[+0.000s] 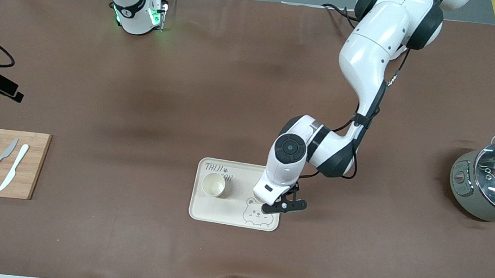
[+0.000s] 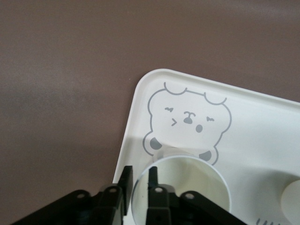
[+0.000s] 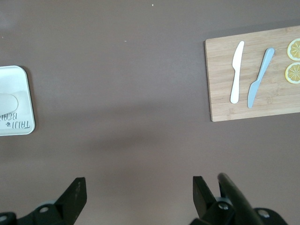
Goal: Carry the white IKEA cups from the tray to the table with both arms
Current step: 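Lower the left gripper and grasp the white cup's rim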
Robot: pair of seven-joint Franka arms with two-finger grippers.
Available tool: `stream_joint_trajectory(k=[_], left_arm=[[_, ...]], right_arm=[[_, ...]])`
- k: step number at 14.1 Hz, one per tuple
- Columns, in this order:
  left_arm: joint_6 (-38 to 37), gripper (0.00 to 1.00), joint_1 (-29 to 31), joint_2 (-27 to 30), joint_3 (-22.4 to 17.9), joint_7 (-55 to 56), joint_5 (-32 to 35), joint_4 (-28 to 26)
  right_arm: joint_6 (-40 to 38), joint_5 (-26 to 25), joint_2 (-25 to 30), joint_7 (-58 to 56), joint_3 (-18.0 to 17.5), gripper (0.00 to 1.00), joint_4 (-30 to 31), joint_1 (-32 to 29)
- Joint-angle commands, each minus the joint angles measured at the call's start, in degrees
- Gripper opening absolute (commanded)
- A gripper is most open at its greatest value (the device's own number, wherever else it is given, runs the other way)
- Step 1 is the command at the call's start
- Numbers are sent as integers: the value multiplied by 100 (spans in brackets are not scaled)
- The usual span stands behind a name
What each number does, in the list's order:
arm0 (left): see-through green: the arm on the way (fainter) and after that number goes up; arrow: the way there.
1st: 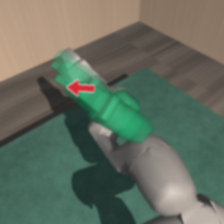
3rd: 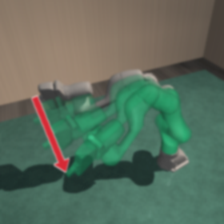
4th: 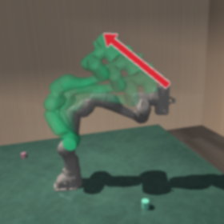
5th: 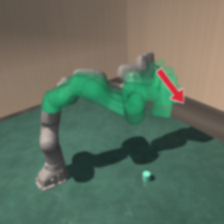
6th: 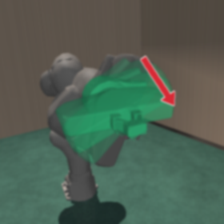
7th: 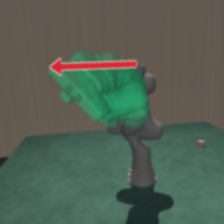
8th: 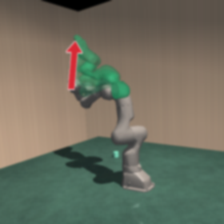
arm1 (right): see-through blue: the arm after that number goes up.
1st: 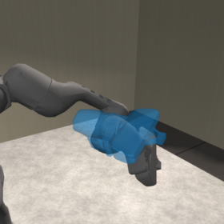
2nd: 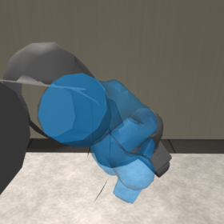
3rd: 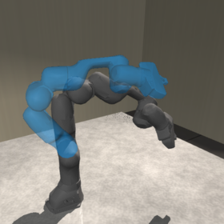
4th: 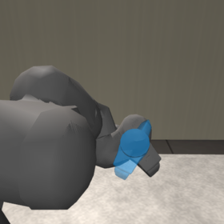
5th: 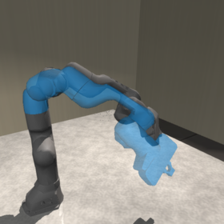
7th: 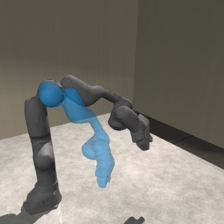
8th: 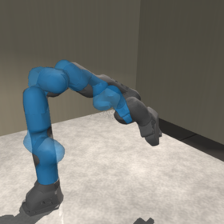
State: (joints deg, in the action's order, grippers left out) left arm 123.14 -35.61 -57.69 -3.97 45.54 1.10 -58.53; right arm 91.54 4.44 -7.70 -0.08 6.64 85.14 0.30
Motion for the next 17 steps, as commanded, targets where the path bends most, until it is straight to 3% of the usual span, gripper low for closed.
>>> stream_joint_trajectory(k=[1, 8, 13, 17], left_arm=[[44, 0, -25, -120, -34, 104, -75, 184], [-296, 0, -17, 20, -16, 165, -250, 166], [-1229, 0, 62, 872, -34, 113, -383, 157], [-1511, 0, 177, 1093, -34, -194, -523, 157]], right_arm=[[21, -48, 119, -27, -40, 100, 108, -30], [21, -48, 111, -27, -40, 100, 108, -30], [21, -5, 111, 16, -48, 100, 90, -30], [65, 57, 111, 322, -101, 100, 37, 171]])
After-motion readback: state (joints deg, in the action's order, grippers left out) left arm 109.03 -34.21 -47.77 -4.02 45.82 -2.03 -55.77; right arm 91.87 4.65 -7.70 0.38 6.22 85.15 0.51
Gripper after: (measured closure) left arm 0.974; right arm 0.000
